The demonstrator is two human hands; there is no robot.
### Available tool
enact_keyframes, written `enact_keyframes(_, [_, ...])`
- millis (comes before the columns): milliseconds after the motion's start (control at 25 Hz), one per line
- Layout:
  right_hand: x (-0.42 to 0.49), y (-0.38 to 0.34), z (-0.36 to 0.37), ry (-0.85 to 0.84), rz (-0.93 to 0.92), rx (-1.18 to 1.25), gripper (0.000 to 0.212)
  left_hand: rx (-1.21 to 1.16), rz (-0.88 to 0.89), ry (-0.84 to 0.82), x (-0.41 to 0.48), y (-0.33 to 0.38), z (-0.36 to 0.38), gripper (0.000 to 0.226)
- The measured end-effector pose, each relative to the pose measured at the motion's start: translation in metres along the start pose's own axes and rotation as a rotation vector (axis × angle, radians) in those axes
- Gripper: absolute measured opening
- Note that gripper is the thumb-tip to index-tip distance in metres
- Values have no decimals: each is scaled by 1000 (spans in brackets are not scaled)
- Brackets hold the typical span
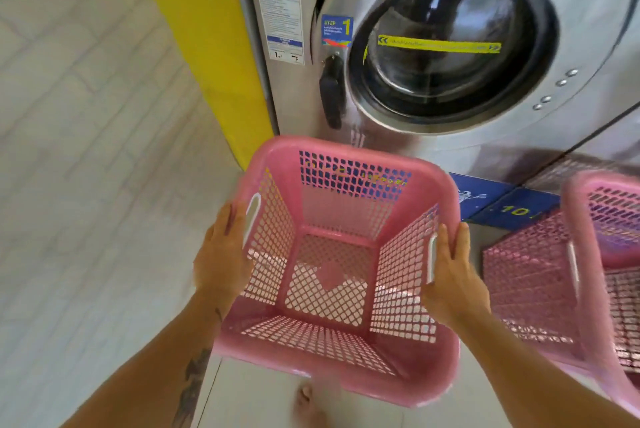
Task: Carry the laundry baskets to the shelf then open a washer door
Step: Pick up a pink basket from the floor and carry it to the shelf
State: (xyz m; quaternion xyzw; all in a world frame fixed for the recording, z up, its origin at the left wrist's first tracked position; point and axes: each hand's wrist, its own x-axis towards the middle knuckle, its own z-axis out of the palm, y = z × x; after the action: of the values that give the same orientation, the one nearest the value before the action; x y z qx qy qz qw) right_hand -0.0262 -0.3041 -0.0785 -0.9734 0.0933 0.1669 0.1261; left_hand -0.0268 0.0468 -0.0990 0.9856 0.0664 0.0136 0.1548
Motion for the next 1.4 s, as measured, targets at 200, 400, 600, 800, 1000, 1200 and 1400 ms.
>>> enact_keyframes(200, [-55, 63, -6, -53, -23, 8, 108, -43, -35, 41, -75, 37, 8, 88])
enact_keyframes(400, [-117, 125, 20, -73, -60, 17, 106, -122, -92, 56, -175, 64, 26, 94])
enact_keyframes(600, [-152, 164, 82, -120, -56, 41, 109, -173, -237, 28, -252, 58, 80, 79])
enact_keyframes(800, [-169, 174, 143, -132, -49, 41, 106, -144, -238, 20, -286, 37, 116, 70])
enact_keyframes(1000, [-184, 159, 183, -84, -57, 42, 103, -123, -283, 28, -302, 2, 131, 76])
enact_keyframes(1200, [-212, 148, 204, -125, -100, 65, 101, -125, -327, 28, -323, -23, 123, 80])
enact_keyframes(1400, [-231, 137, 164, -205, -104, 109, 90, -129, -500, -170, -313, -2, 85, 54])
